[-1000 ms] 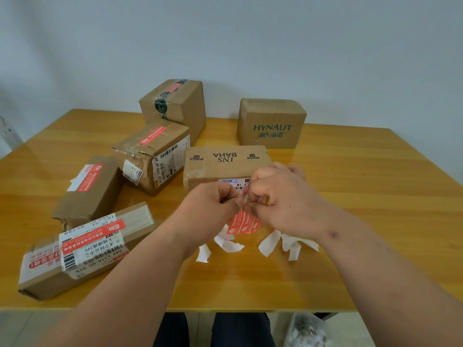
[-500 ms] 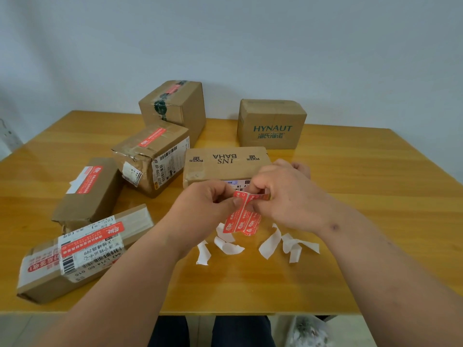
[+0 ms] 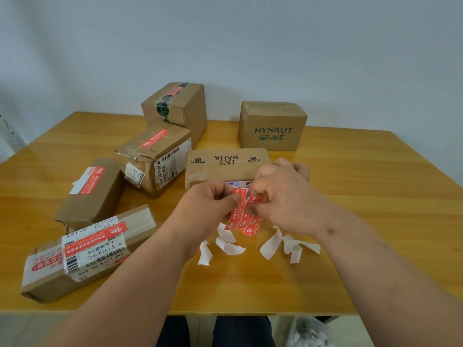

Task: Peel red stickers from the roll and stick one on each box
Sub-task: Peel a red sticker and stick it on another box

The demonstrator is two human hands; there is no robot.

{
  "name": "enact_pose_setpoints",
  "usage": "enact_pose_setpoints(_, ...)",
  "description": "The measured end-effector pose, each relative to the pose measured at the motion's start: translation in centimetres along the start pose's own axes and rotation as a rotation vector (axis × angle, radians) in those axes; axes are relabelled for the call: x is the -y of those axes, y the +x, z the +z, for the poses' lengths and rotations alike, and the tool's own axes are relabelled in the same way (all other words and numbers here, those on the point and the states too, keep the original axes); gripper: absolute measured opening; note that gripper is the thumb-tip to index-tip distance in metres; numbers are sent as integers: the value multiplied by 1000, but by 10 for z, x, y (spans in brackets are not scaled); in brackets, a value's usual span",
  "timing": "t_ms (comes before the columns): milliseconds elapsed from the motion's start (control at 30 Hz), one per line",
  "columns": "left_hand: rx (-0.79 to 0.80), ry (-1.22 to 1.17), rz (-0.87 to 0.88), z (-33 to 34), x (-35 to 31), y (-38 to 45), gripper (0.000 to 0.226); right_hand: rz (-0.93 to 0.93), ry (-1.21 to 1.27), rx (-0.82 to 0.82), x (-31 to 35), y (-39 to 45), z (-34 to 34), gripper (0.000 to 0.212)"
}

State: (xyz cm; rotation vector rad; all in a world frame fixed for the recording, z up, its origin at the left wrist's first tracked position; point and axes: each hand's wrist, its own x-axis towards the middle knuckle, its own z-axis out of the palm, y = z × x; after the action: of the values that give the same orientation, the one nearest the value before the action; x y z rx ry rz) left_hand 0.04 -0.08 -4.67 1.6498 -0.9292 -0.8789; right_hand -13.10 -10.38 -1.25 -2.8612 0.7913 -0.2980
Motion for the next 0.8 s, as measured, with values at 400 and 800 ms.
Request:
enact_pose_setpoints(400,-20,1,26,1,-2,-2,18,52,66,106,2,3,-2,29)
enact_pose_setpoints(800,-85,13,30,3,-4,0,14,33,89,71,3,5,1,25)
